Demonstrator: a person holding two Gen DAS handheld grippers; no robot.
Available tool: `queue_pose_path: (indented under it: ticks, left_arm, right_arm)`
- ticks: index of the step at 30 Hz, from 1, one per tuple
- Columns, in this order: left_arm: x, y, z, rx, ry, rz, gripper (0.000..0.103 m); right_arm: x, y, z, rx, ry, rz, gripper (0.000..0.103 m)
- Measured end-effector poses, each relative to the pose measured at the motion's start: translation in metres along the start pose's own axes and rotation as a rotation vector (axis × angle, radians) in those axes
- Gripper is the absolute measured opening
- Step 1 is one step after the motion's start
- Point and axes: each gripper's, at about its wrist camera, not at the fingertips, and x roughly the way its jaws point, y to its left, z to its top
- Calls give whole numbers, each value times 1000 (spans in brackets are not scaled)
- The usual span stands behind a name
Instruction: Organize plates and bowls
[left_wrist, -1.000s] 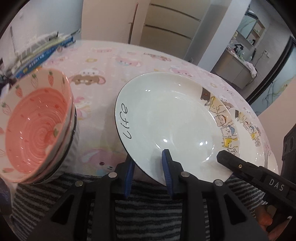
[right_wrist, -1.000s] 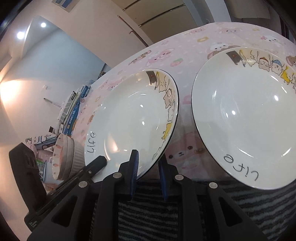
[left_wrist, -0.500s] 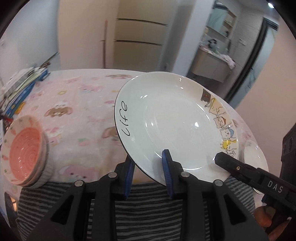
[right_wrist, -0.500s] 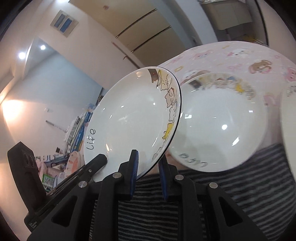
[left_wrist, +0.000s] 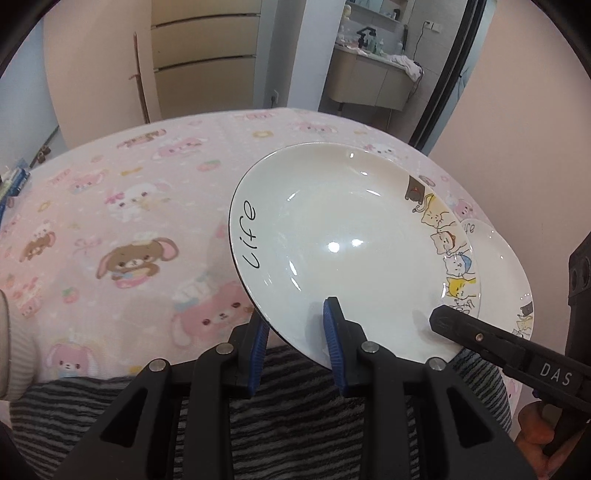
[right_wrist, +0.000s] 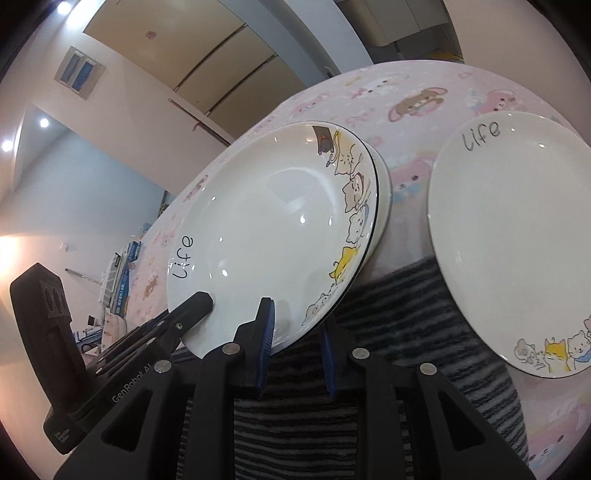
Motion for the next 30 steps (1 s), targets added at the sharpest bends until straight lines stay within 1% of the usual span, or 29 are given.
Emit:
queue_pose_path:
  ticks: [2,7,10,13,15,17,19,23,25,30]
  left_arm:
    - [9,2,-3,-1,18,-11,28]
    - [16,3,-4,6,37,13,28]
    - [18,5,-3,4,18,14,28]
    - [19,5,-3,12,-7,20,28]
    - [21,6,-2,22,-6,11,28]
    - [23,10,-1,19,3,-9,31]
    - [24,10,-1,22,3,-7,32]
    - [22,4,-5,56,-28,36,34]
    - [20,4,-4,61,-43,44,41]
    - [17,0,-5,106,-66,79,42]
  right_arm:
    - [6,-1,0,-4,25,-13,26]
    - [15,2,2,-15,33,-11,27]
    - [20,2,3,-16,28,-10,27]
    - [23,6,1,-8,16,-33,27]
    - [24,11,0,-14,-2,-58,28]
    - [24,9,-1,-11,-4,-56,30]
    - [24,8,-1,-4,-1,-47,30]
    - [24,6,1,0,-7,-55,30]
    - [20,5,2,-2,-10,-65,31]
    - [20,5,4,-15,-1,-70,31]
